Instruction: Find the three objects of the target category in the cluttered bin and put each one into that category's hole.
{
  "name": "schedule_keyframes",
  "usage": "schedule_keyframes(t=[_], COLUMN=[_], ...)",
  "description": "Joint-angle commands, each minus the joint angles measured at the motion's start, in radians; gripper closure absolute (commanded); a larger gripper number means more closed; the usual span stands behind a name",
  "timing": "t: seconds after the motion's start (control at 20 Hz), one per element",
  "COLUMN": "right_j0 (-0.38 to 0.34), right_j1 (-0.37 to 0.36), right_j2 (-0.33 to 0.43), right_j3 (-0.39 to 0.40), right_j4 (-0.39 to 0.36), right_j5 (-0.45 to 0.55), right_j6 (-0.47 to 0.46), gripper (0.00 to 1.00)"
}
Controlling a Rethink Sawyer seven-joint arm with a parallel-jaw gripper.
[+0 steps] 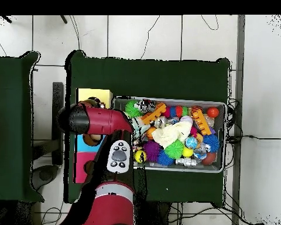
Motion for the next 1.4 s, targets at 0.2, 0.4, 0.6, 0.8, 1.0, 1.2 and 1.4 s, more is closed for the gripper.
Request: schedule_keyframes(t=[0.2,0.4,0.6,0.8,1.0,1.2,1.4], right_j0=[-0.024,-0.056,-0.082,-0.099,-0.101,-0.098,-0.094], right_j1=[0.071,0.017,-0.022,-0.055,-0.092,-0.103,-0.104], right_j2=[0.014,0.042,0.042,0.044,0.038,0.031,0.03], right_j3=[0.033,0.071,0.057,0.032,0.022,0.016,0.019], right_j4=[0.027,0.018,0.019,0.025,0.027,0.02,0.014], right_j5=[0.036,0.125,0.407,0.478,0.503,0.522,0.513], right_j6=[0.213,0.166,0.135,0.14,0.15,0.157,0.165], gripper=[0.0,0.0,0.0,0.0,0.0,0.0,0.0])
